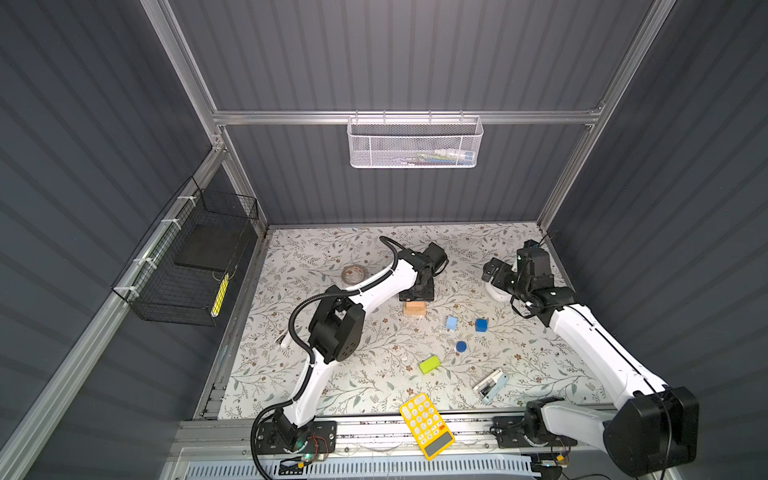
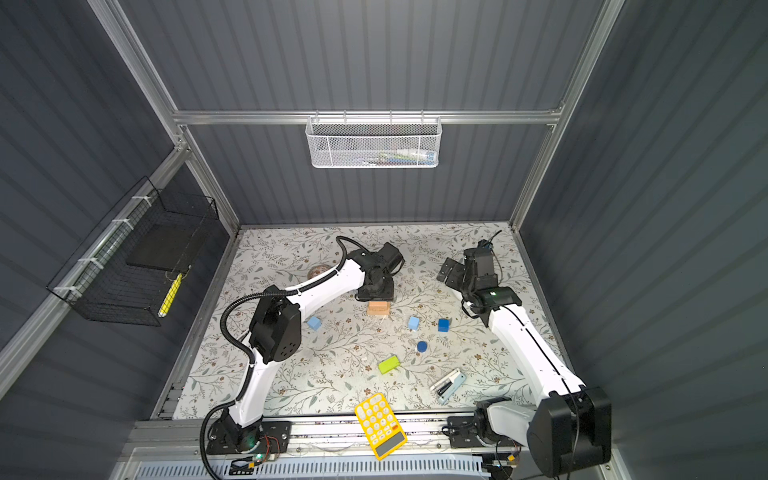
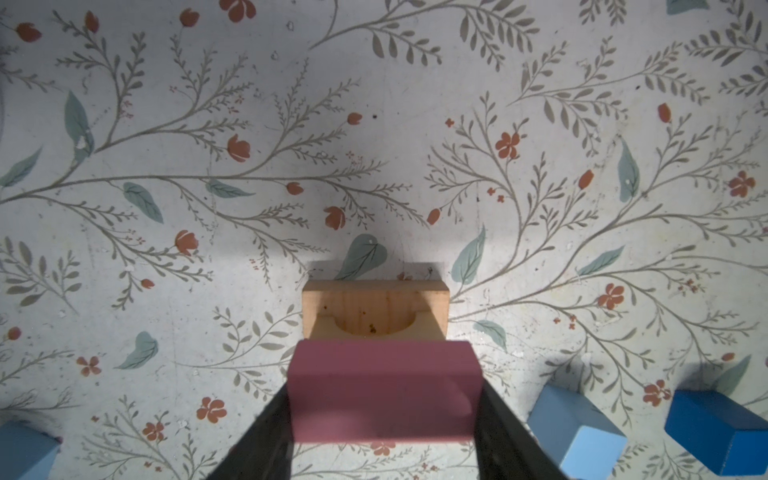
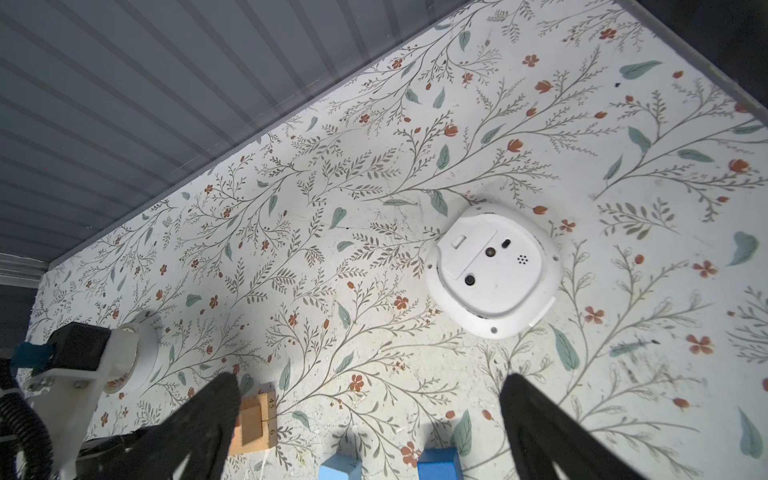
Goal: Build the wood block tower
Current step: 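Align the pink block with the left gripper over the notched block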
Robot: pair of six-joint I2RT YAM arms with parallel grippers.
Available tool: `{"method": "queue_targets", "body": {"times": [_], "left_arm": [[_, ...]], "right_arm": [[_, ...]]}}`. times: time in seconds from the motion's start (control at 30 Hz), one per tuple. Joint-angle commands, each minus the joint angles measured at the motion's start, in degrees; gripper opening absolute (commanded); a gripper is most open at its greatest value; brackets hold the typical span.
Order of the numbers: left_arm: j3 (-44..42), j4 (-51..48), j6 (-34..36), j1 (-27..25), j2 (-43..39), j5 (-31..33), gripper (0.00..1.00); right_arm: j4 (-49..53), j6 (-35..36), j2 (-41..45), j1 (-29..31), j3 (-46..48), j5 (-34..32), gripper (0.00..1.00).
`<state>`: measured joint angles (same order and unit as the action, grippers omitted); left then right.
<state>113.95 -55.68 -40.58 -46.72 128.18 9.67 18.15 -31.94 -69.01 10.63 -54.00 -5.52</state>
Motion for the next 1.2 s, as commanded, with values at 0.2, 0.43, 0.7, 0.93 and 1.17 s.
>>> {"method": "queue_targets", "body": {"times": [0.2,0.43,0.7,0.93,1.17], "left_arm": [[-0.2,-0.2,-1.3,-0.3,-0.4,0.7,0.46],[-0.2,-1.2,-1.3,-0.6,-0.8,2.2,0.45],[-0.2,-1.8,-1.5,-0.8,-1.2,3.1,0.45],[-0.2,-2.1,-1.7,-1.1,-0.9,2.9,0.46],[-0.4,-2.1,-2.0,-1.3,-0.8,3.2,0.46]], "right_arm": [[-0.5,-0.5,-0.7,-0.3,0.3,0.6,0.99],[-0.6,-0.7,-1.0,-0.4,0.3,1.0,0.99],[-0.8,-0.9,-1.2,-0.4,0.4,1.4,0.99],[-1.0,-1.0,-1.6,-0.4,0.5,1.6,0.99],[-1.2,-1.2,-2.0,-0.4,0.4,1.9,0.99]]}}
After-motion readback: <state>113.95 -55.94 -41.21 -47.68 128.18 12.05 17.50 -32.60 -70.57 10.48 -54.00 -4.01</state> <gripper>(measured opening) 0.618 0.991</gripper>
